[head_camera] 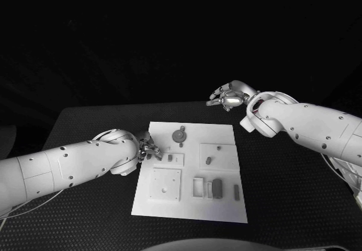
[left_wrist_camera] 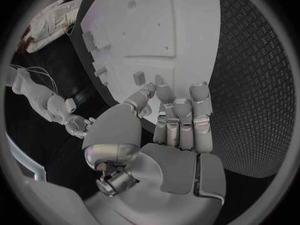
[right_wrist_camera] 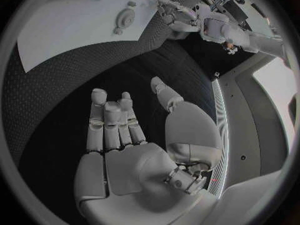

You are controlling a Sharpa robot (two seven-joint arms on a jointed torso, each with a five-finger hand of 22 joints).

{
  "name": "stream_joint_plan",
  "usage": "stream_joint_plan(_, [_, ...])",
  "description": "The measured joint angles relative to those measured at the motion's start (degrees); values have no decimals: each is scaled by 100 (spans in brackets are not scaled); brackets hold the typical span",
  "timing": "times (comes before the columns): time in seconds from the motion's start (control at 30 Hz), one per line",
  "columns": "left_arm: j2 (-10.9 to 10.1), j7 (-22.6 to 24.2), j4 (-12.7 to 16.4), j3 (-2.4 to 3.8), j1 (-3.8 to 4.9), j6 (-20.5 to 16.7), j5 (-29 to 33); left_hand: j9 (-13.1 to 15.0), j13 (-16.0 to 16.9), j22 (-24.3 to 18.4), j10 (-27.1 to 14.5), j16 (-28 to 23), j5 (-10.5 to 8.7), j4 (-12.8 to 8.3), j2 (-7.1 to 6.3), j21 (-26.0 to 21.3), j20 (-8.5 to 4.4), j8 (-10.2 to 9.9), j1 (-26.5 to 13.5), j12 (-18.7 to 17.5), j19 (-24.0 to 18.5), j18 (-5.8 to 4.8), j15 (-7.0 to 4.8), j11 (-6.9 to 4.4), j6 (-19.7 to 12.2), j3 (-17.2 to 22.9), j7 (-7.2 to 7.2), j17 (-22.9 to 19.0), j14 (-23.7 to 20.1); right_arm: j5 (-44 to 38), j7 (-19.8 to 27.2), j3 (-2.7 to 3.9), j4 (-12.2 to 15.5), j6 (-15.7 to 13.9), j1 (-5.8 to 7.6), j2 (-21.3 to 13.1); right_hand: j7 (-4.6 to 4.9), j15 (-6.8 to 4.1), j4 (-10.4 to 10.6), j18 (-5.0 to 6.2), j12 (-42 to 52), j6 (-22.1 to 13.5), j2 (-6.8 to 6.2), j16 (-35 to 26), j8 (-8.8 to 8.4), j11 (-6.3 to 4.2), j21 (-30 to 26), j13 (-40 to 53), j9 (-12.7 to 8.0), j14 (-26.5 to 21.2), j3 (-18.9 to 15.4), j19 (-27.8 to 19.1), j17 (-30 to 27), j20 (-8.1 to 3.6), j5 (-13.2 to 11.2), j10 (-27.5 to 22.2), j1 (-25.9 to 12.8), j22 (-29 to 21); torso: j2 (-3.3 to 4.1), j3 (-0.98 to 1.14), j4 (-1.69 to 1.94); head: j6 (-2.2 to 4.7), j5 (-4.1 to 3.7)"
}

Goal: Assemble the parts on the task board

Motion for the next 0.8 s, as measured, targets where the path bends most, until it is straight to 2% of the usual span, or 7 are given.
stream_joint_plan(0.6, [35, 7, -57, 15, -15, 33, -61, 0, -5, -1, 1, 0, -12, -6, 0, 0, 1, 32, 0, 0, 2, 0, 1, -1, -2, -6, -2, -1, 3, 0, -1, 0, 2, 0, 0, -9, 18, 0, 0, -22, 0, -6, 0, 0, 0, 0, 0, 1, 0, 0, 0, 0, -3, 0, 0, 0, 0, 0, 0, 0, -3, -18, -22])
stream_joint_plan(0.8, [46, 5, -62, 16, -12, 62, -84, 0, -11, -1, 2, 0, 137, 21, -1, 36, 20, 32, -1, 40, 21, 0, 1, -2, 56, 21, -29, 25, 5, 1, -1, 0, 2, 0, 0, -10, 18, 0, 0, -25, 0, -9, 0, 0, 0, 0, 0, -4, 0, 0, 0, 0, -3, 1, 0, 0, 0, 0, 0, 1, -3, -26, -25])
